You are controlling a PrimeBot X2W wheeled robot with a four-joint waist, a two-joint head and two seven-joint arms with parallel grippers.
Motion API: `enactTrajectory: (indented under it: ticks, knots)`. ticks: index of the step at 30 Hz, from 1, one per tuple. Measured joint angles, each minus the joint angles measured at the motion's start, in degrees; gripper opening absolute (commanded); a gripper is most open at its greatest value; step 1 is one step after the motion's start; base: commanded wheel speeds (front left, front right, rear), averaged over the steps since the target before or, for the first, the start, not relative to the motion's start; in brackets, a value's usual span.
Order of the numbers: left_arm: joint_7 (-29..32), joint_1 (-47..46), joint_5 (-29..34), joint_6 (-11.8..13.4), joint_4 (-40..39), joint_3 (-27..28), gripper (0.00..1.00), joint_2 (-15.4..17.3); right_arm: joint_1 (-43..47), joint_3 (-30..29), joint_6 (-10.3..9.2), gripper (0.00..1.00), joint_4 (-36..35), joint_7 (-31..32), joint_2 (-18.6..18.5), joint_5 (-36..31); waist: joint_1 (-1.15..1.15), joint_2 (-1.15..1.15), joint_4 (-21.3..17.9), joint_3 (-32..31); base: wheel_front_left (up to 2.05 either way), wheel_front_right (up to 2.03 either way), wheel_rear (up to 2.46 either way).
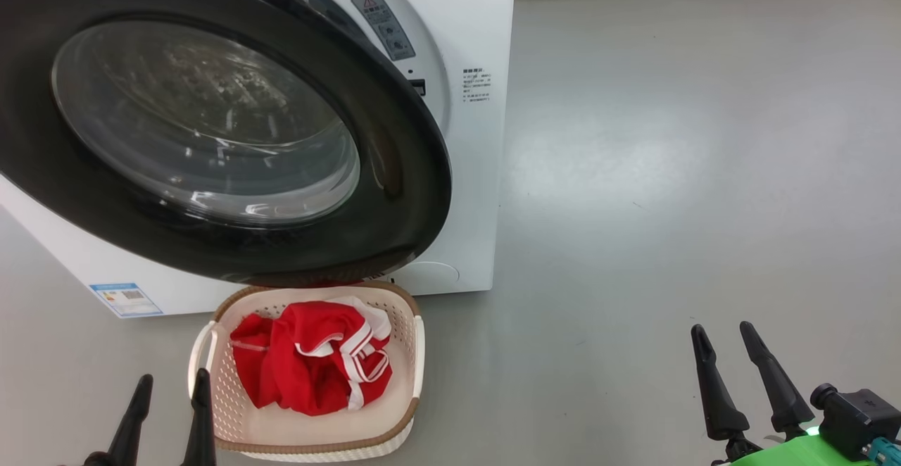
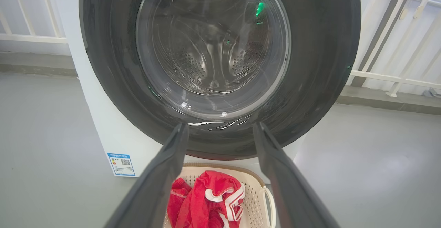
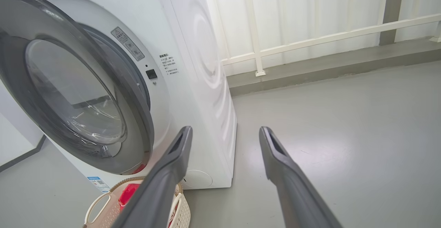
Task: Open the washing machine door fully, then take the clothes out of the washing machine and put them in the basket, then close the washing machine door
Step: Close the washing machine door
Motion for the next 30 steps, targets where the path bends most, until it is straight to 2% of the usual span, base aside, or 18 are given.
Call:
enactTrajectory:
  ticks: [9, 12, 13, 25, 30]
  knots:
    - [0.00, -0.13, 0.00, 0.00, 0.03, -0.11, 1.00, -0.25, -0.08, 0.35, 0.00, 1.00, 0.01, 0.00, 0.04, 0.00, 0.00, 0.00, 0.34, 0.27, 0.00, 0.00, 0.00]
    - [0.00, -0.16, 0.00, 0.00, 0.08, -0.33, 1.00, -0.53, -0.12, 0.62, 0.00, 0.11, 0.03, 0.00, 0.08, 0.01, 0.00, 0.00, 1.00, 0.30, 0.00, 0.00, 0.00]
    - [0.00, -0.16, 0.00, 0.00, 0.09, -0.49, 1.00, -0.59, -0.18, 0.74, 0.00, 0.00, 0.04, 0.00, 0.09, 0.05, 0.00, 0.00, 1.32, 0.31, 0.00, 0.00, 0.00]
    - [0.00, -0.54, -0.20, 0.00, 0.20, -3.80, 1.00, -1.83, -7.72, 4.86, 0.00, 0.00, 1.00, 0.00, 0.46, 0.63, 0.00, 0.00, 8.37, 0.42, 0.00, 0.00, 0.00]
    - [0.00, -0.71, -1.54, 0.00, 0.31, -4.75, 1.00, -1.86, -12.38, 8.46, 0.00, 0.00, 2.96, 0.00, 0.67, 0.63, 0.00, 0.00, 11.48, 0.78, 0.00, 0.00, 0.00]
